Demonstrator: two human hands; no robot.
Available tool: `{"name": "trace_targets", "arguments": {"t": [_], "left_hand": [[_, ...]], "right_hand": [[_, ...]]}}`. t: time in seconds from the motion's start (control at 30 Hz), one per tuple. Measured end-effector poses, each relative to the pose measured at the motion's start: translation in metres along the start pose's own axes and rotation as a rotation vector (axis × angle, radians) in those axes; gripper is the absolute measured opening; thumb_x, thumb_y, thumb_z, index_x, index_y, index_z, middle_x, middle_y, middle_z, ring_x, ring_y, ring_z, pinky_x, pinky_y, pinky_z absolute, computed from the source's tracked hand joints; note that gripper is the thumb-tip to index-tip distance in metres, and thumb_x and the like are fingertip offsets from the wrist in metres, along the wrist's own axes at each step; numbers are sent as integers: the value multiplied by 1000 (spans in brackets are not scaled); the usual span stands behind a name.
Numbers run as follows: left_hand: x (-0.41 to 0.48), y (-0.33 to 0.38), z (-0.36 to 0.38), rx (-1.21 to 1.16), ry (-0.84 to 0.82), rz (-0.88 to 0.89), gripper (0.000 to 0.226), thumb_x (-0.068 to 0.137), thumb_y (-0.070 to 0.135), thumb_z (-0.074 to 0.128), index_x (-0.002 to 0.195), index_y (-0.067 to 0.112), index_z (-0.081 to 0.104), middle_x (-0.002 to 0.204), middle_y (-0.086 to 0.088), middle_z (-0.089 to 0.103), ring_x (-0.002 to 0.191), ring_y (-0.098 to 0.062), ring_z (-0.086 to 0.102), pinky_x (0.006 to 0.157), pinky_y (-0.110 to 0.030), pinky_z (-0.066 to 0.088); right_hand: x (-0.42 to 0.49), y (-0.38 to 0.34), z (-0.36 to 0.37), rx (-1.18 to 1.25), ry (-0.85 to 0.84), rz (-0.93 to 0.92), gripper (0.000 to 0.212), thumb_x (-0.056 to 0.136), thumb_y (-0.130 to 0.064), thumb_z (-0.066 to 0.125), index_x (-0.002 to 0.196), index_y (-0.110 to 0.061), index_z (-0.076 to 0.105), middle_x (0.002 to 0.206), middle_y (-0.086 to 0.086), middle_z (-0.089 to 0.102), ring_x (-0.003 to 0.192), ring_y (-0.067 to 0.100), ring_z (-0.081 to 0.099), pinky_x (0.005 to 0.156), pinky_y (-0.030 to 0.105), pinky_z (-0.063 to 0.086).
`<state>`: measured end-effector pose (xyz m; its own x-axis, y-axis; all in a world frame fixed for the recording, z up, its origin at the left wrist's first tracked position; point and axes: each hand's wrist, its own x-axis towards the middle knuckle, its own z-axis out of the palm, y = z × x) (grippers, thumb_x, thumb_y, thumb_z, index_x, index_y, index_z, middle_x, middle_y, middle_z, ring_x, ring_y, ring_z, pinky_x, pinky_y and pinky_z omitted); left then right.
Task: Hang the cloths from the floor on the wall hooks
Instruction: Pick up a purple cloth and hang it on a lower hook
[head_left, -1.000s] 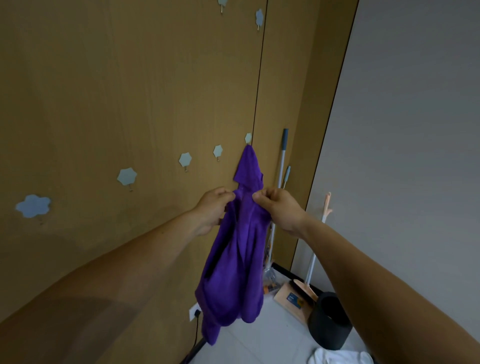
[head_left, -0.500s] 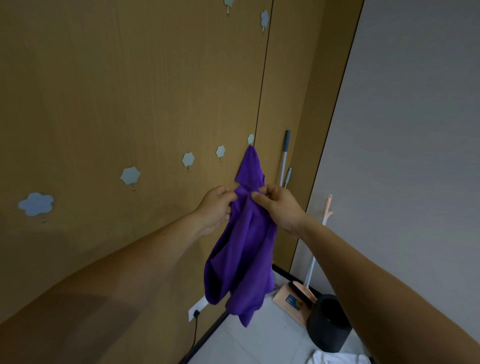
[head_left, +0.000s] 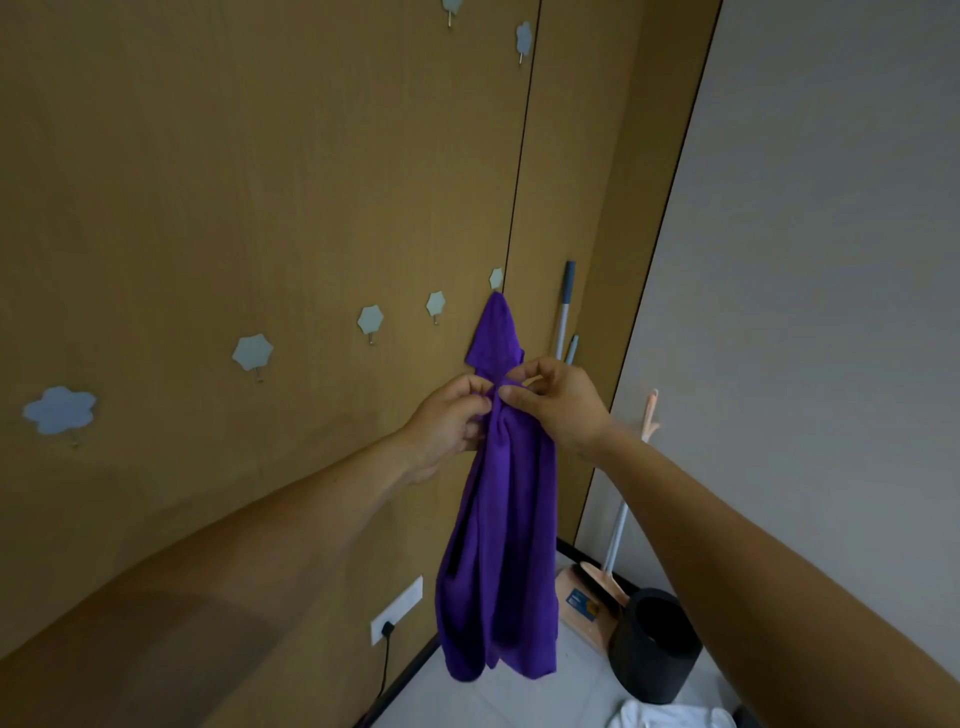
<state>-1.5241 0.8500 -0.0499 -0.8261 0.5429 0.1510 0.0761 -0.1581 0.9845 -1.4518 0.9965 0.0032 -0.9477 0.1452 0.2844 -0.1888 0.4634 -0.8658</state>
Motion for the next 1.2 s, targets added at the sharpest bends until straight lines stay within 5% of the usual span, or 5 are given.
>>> {"name": "trace_targets", "arguments": {"t": [0.3,0.5,0.67,1.0,1.2], "left_hand": [[2,-4,3,85,8,51,17,88,12,57,83,27,65,82,-11,63,75,-23,59,64,-26,54],[4,-27,-28,708,166,-3,23,79,1,62,81,23,55,83,0,65,77,-17,61,67,-27,47],[-3,-51,-64,799,265,-192,11,79,2,61,85,10,64,80,-7,66,70,-21,59,58,-27,43],[-23,-39,-97,854,226,-433,9,74,13,59,79,18,64,69,-4,66,48,-16,57,42,-16,34],[-26,-11,-89,772,-35,-352,32,89,8,58,114,26,52,68,-2,69,50,-16,63,43,-23,44]], "right_hand": [[10,14,-7,-309,-16,-103,22,91,-26,64,105,-9,68,97,8,71,92,22,67,87,44,54],[26,11,-25,-315,306,-255,11,94,-31,57,98,-21,61,104,-1,49,103,17,49,89,31,44],[34,19,-44,-222,396,-144,4,98,-25,50,96,-21,50,81,-14,51,73,0,50,61,16,36],[35,51,-81,-223,592,78,22,99,-24,47,110,-6,53,105,14,61,99,33,58,91,51,48],[28,77,-95,-185,655,192,21,99,-22,46,110,-6,53,109,18,62,104,36,58,93,51,47]]}}
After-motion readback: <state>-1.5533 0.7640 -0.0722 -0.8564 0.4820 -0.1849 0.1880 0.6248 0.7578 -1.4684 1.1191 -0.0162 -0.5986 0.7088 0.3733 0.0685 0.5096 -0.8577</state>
